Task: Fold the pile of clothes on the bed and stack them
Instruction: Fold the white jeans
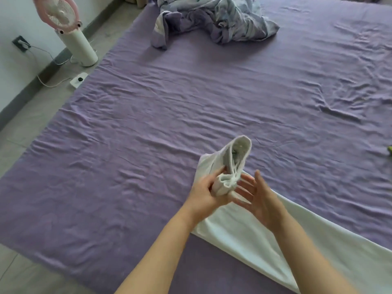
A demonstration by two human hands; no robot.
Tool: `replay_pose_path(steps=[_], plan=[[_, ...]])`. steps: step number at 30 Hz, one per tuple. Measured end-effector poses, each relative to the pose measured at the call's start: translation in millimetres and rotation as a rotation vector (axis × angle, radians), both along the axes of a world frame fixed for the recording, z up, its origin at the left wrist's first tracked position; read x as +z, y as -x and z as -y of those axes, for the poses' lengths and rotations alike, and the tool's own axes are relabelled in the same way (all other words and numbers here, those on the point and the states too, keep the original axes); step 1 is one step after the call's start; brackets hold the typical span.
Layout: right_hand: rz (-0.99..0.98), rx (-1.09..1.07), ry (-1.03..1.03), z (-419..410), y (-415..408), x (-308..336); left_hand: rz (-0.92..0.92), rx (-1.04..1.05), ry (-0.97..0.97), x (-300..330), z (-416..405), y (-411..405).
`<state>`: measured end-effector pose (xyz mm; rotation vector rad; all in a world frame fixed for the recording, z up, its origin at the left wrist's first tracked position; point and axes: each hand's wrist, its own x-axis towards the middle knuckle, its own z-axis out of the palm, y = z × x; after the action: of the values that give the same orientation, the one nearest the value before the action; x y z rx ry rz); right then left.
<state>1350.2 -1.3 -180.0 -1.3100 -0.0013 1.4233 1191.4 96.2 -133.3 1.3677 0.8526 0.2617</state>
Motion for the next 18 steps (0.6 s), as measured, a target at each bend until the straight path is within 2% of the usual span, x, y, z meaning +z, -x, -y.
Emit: replay_pose_path(steps=[2,5,8,10,14,18], plan=[[-0.03,-0.05,-0.051,30,-17,7,-0.144,-0.182,-0.178,-13,36,-20],[0.067,-0.007,0.086,76,-22,-2,-0.369,-0.496,-0.506,-44,90,-38],[0.186,-0.142,0.304,118,-13,-32,-0.482,-0.792,-0.548,-67,131,-39],[0.224,-0.227,0.374,142,-10,-49,-0.497,-0.79,-0.55,-75,142,-34],[0.324,-0.306,0.336,167,-14,-64,-0.591,-0.543,-0.73,-87,120,-34],[0.399,-0.295,0.259,168,-14,-74,-0.794,-0.611,-0.76,-98,100,-46]])
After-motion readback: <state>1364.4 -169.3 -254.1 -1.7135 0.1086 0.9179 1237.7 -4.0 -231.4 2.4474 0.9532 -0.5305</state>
